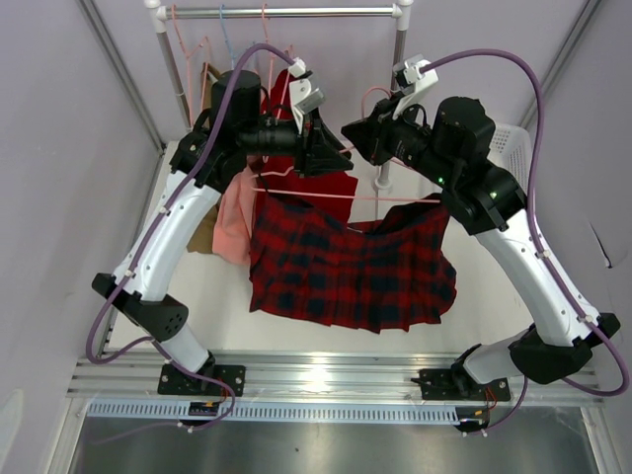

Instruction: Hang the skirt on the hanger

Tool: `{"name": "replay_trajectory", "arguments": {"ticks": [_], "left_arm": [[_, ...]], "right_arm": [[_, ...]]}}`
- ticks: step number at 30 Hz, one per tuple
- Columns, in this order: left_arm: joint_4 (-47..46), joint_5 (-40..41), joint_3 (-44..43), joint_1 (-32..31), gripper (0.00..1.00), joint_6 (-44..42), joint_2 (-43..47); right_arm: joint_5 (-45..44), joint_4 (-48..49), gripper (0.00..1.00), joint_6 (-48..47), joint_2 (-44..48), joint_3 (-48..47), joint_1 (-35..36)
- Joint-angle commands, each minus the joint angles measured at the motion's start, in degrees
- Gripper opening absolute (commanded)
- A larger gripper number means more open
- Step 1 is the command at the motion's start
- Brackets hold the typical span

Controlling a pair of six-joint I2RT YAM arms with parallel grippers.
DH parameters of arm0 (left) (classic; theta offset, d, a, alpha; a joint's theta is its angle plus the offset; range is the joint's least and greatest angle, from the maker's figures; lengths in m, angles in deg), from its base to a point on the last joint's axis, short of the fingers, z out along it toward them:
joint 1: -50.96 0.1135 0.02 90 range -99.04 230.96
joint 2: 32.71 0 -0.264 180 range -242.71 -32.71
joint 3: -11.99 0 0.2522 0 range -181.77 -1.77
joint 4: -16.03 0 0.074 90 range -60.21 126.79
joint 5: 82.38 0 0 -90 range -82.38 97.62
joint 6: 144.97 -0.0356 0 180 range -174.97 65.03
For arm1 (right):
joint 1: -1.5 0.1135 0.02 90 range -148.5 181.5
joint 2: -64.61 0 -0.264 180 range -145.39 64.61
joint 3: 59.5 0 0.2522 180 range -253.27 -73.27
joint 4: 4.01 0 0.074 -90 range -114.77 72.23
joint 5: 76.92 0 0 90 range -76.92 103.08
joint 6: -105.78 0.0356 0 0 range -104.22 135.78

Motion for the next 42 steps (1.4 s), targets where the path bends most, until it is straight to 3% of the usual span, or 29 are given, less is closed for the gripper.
{"name": "replay_trajectory", "arguments": {"ticks": [1, 7, 13, 28, 30, 36, 42], "left_arm": [[-2.96, -4.22, 1.17, 0.44, 0.31, -0.05, 1.25], [-5.95, -5.8, 5.39, 0.44, 0.18, 0.92, 2.83], [-10.52, -7.73, 8.9, 0.44, 0.0, 3.99, 4.06], [-27.83, -3.61, 19.19, 0.44, 0.0, 14.89, 12.84], [-28.8, -2.2, 19.9, 0.44, 0.0, 15.33, 13.46], [-29.42, 0.61, 19.81, 0.44, 0.0, 15.86, 14.87], [-29.16, 4.74, 21.13, 0.44, 0.0, 15.16, 16.27]], "right_arm": [[0.3, 4.51, 0.0, 1.27, -0.02, -3.55, -0.25], [0.21, 4.51, 0.0, 1.27, -0.38, -3.46, -0.42], [0.12, 4.6, 0.0, 1.27, -0.64, -3.11, -0.51], [-6.38, 5.21, 0.01, 1.71, 0.06, -0.13, -0.6], [-6.82, 5.65, 0.06, 1.71, 0.41, 0.84, -0.6], [-9.81, 6.62, 0.34, 1.89, 1.3, 3.04, -0.6], [-12.18, 7.85, 0.73, 2.07, 2.96, 5.76, -0.6]]}}
